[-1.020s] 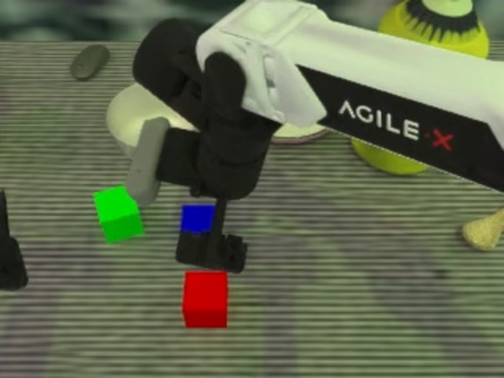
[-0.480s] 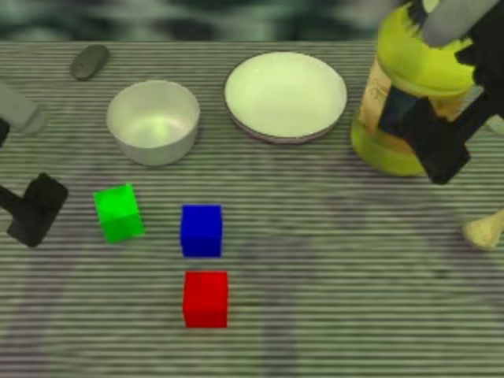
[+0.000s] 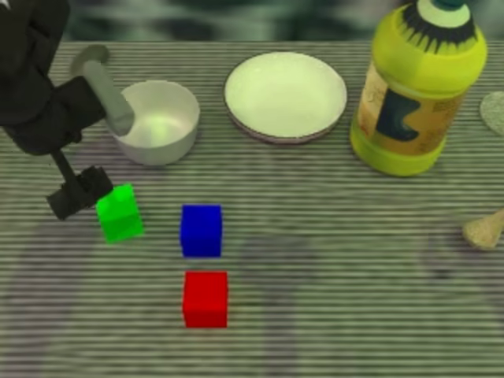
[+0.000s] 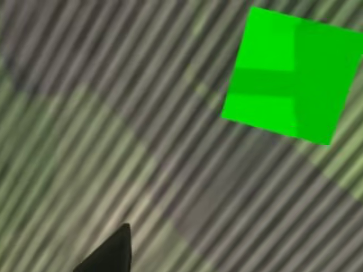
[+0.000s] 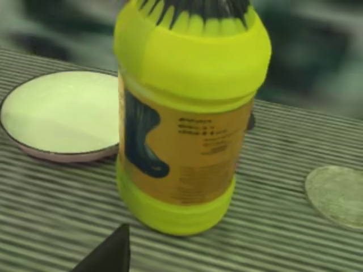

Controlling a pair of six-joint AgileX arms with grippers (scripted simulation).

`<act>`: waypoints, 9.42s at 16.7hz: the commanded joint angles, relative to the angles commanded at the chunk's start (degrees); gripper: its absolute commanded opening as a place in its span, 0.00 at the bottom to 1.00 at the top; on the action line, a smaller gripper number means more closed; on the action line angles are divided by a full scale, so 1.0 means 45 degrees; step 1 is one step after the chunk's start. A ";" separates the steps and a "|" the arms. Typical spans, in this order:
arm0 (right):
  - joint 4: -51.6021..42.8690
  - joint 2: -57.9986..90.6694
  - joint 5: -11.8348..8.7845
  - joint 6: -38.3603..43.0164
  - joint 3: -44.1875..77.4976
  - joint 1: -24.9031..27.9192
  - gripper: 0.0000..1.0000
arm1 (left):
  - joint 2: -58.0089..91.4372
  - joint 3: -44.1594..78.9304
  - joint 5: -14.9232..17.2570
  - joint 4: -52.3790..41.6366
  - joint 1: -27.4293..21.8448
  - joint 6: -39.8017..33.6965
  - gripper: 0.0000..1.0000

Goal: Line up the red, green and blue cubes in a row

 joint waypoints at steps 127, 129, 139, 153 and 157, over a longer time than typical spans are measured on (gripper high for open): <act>0.2987 -0.5338 0.0475 0.1246 -0.5028 -0.1890 1.00 | 0.4147 0.3831 -0.0019 -0.2583 -0.8040 -0.1507 1.00; 0.2987 -0.5338 0.0475 0.1246 -0.5028 -0.1890 1.00 | 0.4195 0.3802 -0.0018 -0.2550 -0.8110 -0.1504 1.00; 0.2987 -0.5338 0.0475 0.1246 -0.5028 -0.1890 1.00 | 0.4726 0.4293 0.0002 -0.2659 -0.6730 -0.6967 1.00; 0.2987 -0.5338 0.0475 0.1246 -0.5028 -0.1890 1.00 | 0.5048 0.4627 0.0053 -0.2538 -0.4046 -1.7036 1.00; 0.2987 -0.5338 0.0475 0.1246 -0.5028 -0.1890 1.00 | 0.5076 0.4572 0.0053 -0.2509 -0.4105 -1.7021 1.00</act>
